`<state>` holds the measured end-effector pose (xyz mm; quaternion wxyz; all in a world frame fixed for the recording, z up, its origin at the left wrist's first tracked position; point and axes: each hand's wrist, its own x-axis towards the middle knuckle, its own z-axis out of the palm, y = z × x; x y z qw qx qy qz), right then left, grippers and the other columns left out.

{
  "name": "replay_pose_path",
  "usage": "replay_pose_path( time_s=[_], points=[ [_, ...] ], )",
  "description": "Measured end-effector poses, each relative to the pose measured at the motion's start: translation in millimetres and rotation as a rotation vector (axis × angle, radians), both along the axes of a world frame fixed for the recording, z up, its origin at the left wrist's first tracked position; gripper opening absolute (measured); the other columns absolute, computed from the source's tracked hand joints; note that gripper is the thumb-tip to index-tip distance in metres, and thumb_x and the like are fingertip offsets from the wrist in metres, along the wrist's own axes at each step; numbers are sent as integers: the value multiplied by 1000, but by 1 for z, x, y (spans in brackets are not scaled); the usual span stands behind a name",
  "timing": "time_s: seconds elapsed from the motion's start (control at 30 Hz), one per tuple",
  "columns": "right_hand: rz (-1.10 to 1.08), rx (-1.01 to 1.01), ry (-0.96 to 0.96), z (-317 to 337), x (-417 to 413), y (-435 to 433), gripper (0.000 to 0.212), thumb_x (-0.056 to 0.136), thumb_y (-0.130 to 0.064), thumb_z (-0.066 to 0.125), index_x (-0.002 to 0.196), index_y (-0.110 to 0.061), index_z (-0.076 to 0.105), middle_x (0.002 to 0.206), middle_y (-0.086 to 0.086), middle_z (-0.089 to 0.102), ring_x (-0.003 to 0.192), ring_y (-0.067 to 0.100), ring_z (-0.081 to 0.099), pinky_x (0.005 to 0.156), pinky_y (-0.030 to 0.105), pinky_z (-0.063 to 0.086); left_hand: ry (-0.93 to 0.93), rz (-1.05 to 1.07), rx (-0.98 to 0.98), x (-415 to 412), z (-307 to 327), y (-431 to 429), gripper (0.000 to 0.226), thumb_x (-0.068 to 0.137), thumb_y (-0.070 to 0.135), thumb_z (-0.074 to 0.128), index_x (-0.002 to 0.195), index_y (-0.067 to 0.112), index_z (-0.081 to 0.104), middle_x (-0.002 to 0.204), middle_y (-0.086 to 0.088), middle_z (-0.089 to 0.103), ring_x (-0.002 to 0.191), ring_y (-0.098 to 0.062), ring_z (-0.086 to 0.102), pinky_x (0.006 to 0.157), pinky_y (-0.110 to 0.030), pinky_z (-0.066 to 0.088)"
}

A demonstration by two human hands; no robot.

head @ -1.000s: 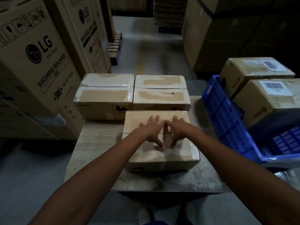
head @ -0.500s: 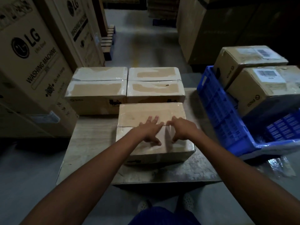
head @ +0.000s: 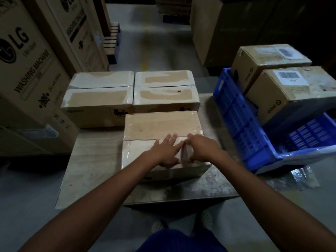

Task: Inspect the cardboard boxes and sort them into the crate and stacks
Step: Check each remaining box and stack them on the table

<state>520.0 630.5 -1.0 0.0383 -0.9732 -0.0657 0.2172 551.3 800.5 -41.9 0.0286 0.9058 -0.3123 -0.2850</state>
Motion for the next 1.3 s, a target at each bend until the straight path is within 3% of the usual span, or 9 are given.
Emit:
replay_pose_path(
  time_s=[0.13, 0.33, 0.63, 0.83, 0.9, 0.97, 1.07, 1.2, 1.3],
  points=[
    [-117, 33, 4, -11, -12, -8, 77, 83, -41, 78, 150, -28, 42, 157, 5, 33, 143, 26, 32, 106, 48, 46, -59, -33, 9, -8, -9, -1, 77, 101, 56, 40, 158, 33, -6, 165, -7, -21, 153, -29, -16, 118, -61, 3],
    [-123, 4, 32, -4, -5, 1, 75, 76, -49, 82, 139, -23, 51, 146, 8, 44, 134, 28, 42, 100, 45, 49, -137, -61, -28, -7, -13, 8, 80, 98, 66, 34, 157, 35, -9, 166, -5, -18, 153, -28, -14, 118, -64, 4],
    [-185, 77, 84, -12, 4, 7, 101, 78, -51, 80, 157, -21, 25, 168, 15, -2, 154, 39, 0, 119, 58, 26, -186, 199, -111, -6, -19, 25, 95, 88, 79, 36, 157, 35, -14, 159, -7, -34, 148, -28, -29, 117, -60, -9],
    [-420, 359, -138, -20, 43, -3, 83, 83, -45, 77, 151, -22, 34, 162, 15, 24, 150, 35, 24, 112, 55, 40, -355, 824, -213, 48, -3, 60, 77, 96, 53, 53, 157, 21, 19, 166, -18, -6, 152, -40, -9, 115, -67, 3],
    [-512, 491, -162, -24, 52, -3, 69, 84, -40, 78, 141, -21, 45, 147, 11, 46, 137, 32, 45, 105, 52, 48, -238, 1054, -314, 66, -3, 74, 78, 94, 49, 59, 156, 19, 22, 165, -20, 7, 151, -42, 9, 115, -65, 16],
    [-594, 627, -179, -34, 56, -4, 59, 84, -37, 78, 134, -23, 50, 135, 5, 55, 125, 27, 56, 102, 48, 51, -67, 1226, -558, 77, -6, 83, 79, 92, 43, 65, 155, 15, 27, 157, -18, 34, 141, -38, 37, 112, -50, 35],
    [-712, 823, -186, -40, 58, -6, 54, 87, -32, 76, 134, -27, 50, 132, 1, 60, 121, 23, 59, 102, 50, 51, -13, 1319, -789, 72, -4, 92, 70, 93, 36, 67, 152, 15, 35, 146, -10, 50, 130, -31, 50, 106, -39, 42],
    [-873, 911, -264, -27, 59, -7, 67, 71, -61, 70, 130, -35, 51, 125, 0, 54, 113, 27, 58, 96, 54, 53, -97, 1372, -903, 66, 8, 98, 64, 97, 39, 59, 152, 15, 37, 151, -8, 44, 135, -29, 45, 110, -41, 38],
    [-986, 925, -371, -6, 52, -6, 59, 89, -64, 57, 133, -25, 50, 122, 1, 44, 112, 29, 54, 98, 56, 49, -218, 1389, -994, 62, 26, 101, 48, 98, 50, 49, 130, 15, 59, 131, -13, 58, 122, -33, 53, 104, -44, 43]
  ],
)
